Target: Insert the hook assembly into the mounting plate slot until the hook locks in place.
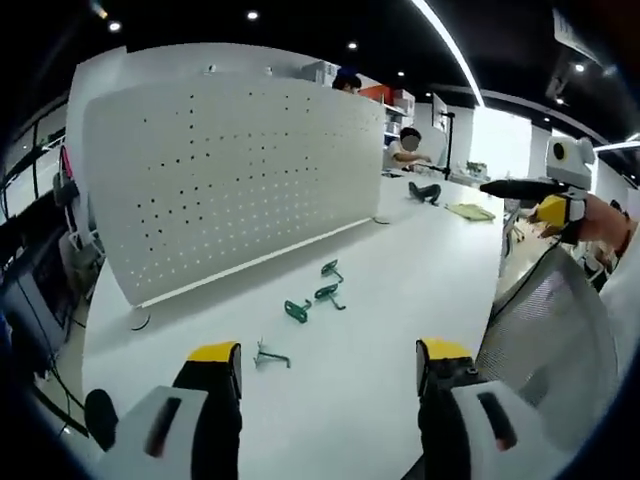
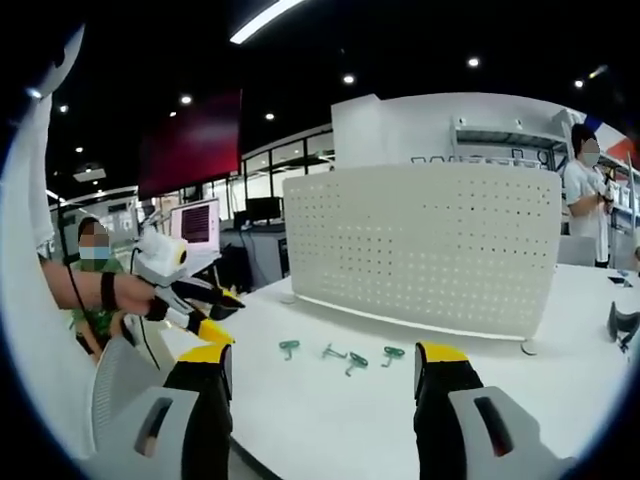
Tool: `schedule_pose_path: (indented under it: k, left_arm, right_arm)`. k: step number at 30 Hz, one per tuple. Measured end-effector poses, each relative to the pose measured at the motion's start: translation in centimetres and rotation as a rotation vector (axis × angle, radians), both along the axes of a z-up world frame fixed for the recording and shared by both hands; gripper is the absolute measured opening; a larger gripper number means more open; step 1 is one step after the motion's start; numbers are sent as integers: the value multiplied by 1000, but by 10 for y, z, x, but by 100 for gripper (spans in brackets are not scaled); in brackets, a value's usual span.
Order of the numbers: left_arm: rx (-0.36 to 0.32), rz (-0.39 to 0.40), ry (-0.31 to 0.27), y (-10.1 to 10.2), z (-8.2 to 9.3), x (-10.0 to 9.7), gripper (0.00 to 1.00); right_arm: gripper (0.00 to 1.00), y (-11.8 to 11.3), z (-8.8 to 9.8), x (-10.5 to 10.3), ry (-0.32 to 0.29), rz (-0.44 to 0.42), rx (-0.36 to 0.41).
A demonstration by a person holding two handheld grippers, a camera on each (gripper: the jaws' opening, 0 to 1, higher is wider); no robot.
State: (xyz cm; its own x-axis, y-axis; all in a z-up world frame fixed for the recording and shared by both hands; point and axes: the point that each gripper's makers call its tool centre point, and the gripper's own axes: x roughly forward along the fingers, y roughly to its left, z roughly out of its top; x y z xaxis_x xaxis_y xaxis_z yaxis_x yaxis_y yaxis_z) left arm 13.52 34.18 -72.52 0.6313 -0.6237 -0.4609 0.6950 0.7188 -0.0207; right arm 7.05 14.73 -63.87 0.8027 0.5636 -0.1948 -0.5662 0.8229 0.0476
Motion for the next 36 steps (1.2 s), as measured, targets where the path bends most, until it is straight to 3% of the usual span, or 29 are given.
schedule_pose_path:
  k: [4,10,12,15,19,28,32,36]
  left_arm:
    - [45,2,1,4,-17,9,70]
    - [37,28,53,6,-34,14,60]
    - [53,67,23,11,-34,19,55]
    - [34,74,33,10,-37,22,52]
    - [67,79,54,14,-47,27,48]
    - [109,108,55,25,-55,42,44]
    - [88,113,59,24,-58,48,47]
    - [152,81,40,23,-66,51,38]
  right_arm:
    - [75,0,-3,1,12,2,5]
    - [75,0,-7,-2,25,2,0]
    - [75,-1,-9,-3,32,4,-5]
    - [75,-1,-10,-3,33,5,-5]
    - [75,-1,-11,-3,37,5,-5]
    - [75,1,-15,-4,50,26,-19]
    - [74,-1,-16,-4,56,23,-19]
    - [74,0,-20,-6,57,38,-56]
